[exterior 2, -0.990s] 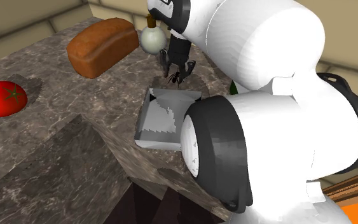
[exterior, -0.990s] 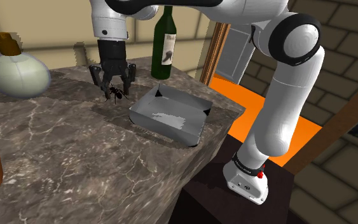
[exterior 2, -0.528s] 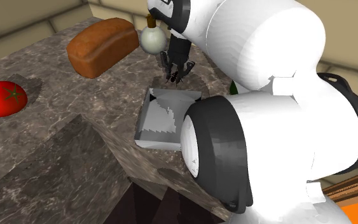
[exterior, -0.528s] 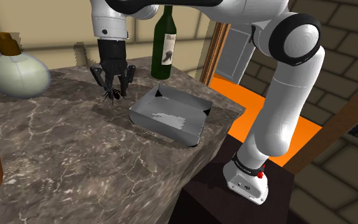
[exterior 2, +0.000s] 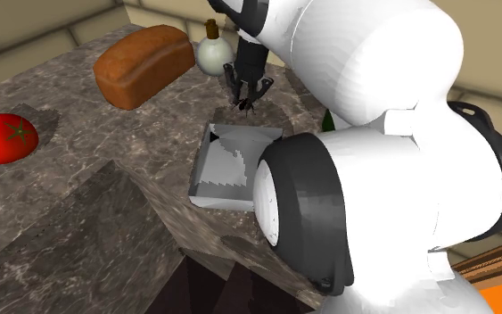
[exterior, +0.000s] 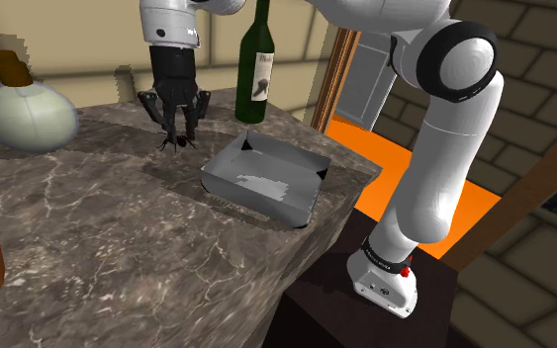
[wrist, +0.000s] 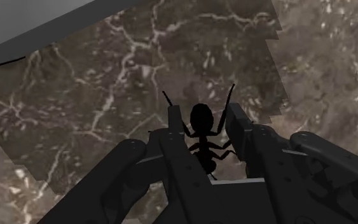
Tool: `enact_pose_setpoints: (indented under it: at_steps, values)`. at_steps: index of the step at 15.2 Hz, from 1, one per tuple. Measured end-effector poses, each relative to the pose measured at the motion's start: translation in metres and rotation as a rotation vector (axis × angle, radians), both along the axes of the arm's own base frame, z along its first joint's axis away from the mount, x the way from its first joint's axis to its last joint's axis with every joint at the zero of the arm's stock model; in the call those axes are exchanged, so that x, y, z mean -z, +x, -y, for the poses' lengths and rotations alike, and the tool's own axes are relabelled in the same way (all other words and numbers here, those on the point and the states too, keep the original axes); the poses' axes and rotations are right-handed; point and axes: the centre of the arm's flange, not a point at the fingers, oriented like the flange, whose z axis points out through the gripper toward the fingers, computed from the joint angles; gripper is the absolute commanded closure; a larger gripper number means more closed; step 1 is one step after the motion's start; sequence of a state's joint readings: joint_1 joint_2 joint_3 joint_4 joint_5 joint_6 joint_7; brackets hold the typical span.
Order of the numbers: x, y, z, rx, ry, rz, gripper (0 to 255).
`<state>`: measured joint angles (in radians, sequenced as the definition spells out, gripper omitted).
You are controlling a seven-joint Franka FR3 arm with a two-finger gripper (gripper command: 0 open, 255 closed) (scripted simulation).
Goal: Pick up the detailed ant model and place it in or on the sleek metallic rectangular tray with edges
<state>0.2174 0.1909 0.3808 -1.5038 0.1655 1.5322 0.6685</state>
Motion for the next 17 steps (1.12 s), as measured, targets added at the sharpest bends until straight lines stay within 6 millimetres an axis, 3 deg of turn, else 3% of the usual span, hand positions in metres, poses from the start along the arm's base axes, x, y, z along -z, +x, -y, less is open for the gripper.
enact_pose_setpoints:
  at_steps: [5, 6, 7, 10, 17]
  values:
    - [-0.026, 0.0, 0.001, 0.0, 0.0, 0.0, 255]
    - [-0.026, 0.0, 0.001, 0.0, 0.0, 0.0, 0]
    - [-0.026, 0.0, 0.001, 0.0, 0.0, 0.0, 0]
    - [-0.008, -0.012, 0.027, 0.151, 0.138, 0.107, 0]
    - [0.021, -0.015, 0.023, 0.202, 0.187, 0.16, 0]
